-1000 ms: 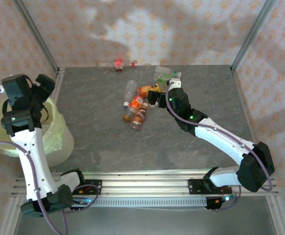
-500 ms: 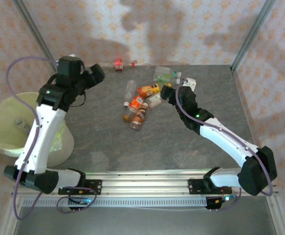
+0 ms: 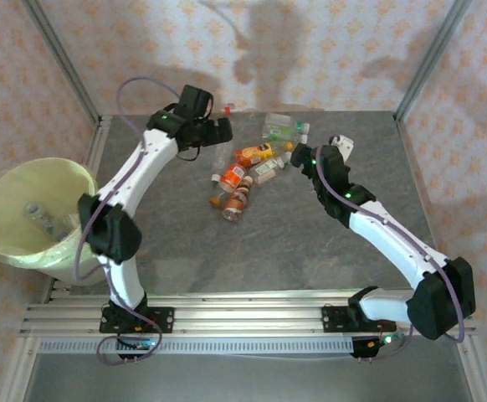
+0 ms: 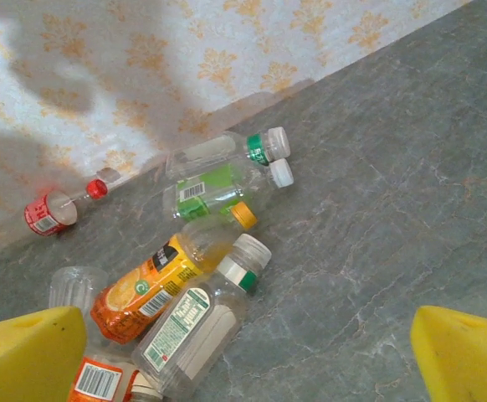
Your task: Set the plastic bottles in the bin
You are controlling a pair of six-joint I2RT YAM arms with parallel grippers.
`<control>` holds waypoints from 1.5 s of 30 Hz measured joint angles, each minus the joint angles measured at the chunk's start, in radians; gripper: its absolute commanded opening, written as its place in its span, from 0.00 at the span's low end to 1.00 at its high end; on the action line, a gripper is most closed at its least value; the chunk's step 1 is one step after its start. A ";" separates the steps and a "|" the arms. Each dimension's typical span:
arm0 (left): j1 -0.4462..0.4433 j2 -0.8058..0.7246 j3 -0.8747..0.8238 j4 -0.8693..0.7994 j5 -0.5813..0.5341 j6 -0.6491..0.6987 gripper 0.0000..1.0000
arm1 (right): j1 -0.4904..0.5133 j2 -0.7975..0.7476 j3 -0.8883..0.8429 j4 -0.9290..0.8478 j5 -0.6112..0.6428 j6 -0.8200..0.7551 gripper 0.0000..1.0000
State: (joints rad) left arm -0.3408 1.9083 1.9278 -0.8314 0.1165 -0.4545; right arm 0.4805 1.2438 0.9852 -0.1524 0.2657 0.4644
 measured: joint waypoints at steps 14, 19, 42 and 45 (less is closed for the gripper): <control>0.015 0.529 0.469 -0.107 0.050 0.150 0.92 | 0.000 -0.034 0.000 -0.065 0.001 0.008 1.00; 0.047 0.605 0.521 -0.108 0.097 0.144 0.88 | 0.000 -0.055 -0.010 -0.079 0.006 0.011 0.99; 0.093 0.678 0.517 -0.127 0.085 0.131 0.81 | 0.000 -0.088 -0.037 -0.084 0.023 0.011 0.99; 0.093 0.685 0.516 -0.127 0.084 0.130 0.76 | 0.000 -0.088 -0.037 -0.084 0.023 0.011 0.99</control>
State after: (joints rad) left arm -0.2478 2.5931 2.4439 -0.9581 0.2008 -0.3241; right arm 0.4805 1.1561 0.9478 -0.2363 0.2886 0.4755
